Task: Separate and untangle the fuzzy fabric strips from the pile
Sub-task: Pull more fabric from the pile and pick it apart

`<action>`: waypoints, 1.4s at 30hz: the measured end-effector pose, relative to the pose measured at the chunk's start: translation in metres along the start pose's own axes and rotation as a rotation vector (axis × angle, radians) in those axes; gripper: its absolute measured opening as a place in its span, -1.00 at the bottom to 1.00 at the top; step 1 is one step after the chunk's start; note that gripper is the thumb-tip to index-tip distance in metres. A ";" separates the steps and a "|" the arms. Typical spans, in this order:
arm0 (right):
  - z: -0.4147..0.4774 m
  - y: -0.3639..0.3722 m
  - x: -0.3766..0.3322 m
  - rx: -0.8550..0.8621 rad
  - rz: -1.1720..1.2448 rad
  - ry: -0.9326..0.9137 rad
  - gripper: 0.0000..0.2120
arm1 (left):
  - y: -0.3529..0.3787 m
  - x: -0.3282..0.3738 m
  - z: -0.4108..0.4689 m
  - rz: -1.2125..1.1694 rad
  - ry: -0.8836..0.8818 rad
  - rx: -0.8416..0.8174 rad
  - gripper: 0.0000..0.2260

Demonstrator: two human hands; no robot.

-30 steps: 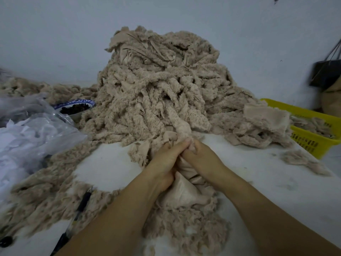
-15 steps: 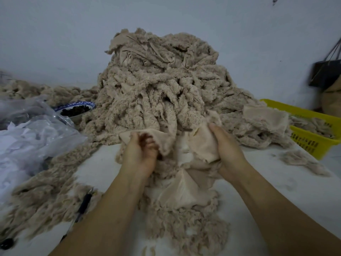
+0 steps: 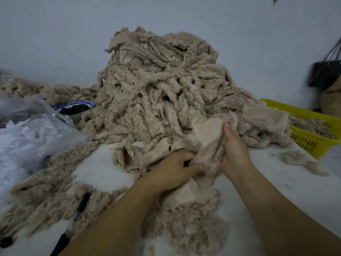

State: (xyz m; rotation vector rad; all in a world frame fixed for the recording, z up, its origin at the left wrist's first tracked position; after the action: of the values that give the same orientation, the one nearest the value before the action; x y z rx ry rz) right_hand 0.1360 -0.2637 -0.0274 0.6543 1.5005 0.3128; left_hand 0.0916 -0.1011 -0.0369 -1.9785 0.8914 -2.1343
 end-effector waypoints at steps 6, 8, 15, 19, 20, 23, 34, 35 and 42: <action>-0.005 -0.002 -0.002 -0.106 -0.327 -0.175 -0.66 | -0.019 0.006 0.004 -0.896 -0.067 0.256 -0.82; -0.014 0.006 0.004 -0.270 -0.450 -0.171 -0.61 | -0.025 0.006 0.005 -1.115 -0.073 0.211 -0.65; -0.025 0.014 0.027 -0.594 -0.986 -0.318 -0.92 | -0.023 0.006 0.003 -0.697 -0.001 0.345 -0.67; -0.009 0.005 0.004 -0.304 -0.188 -0.163 -0.70 | -0.039 0.007 -0.007 -0.332 0.162 0.741 -0.67; -0.004 0.002 -0.006 -0.247 0.090 -0.157 -0.66 | -0.045 0.004 -0.009 -0.273 0.165 0.836 -0.68; 0.005 -0.013 -0.009 -0.099 0.207 -0.061 -0.42 | -0.047 -0.004 -0.003 -0.091 0.093 0.884 -0.81; -0.020 0.014 0.032 -0.458 -0.958 -0.258 -0.86 | -0.026 -0.003 0.006 0.330 0.205 0.616 -0.88; -0.019 0.014 0.032 -0.449 -0.802 -0.164 -0.76 | -0.022 0.003 0.004 0.322 0.284 0.600 -0.89; -0.013 0.009 0.022 -0.149 -0.352 0.035 -0.79 | 0.002 0.004 0.004 0.536 0.297 0.240 -0.79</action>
State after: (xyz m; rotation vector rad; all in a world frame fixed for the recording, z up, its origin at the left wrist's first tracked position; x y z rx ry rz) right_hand 0.1272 -0.2415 -0.0390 0.2601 1.5770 0.1631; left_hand 0.0939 -0.1061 -0.0342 -1.1600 1.0060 -2.1057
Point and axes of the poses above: each hand's wrist, its own z-axis towards the middle knuckle, its own y-axis out of the palm, x = y × z, the point moved 2 cm from there along z, towards the middle knuckle, and after that the axes turned 5 degrees about -y, right-handed, at the moved point
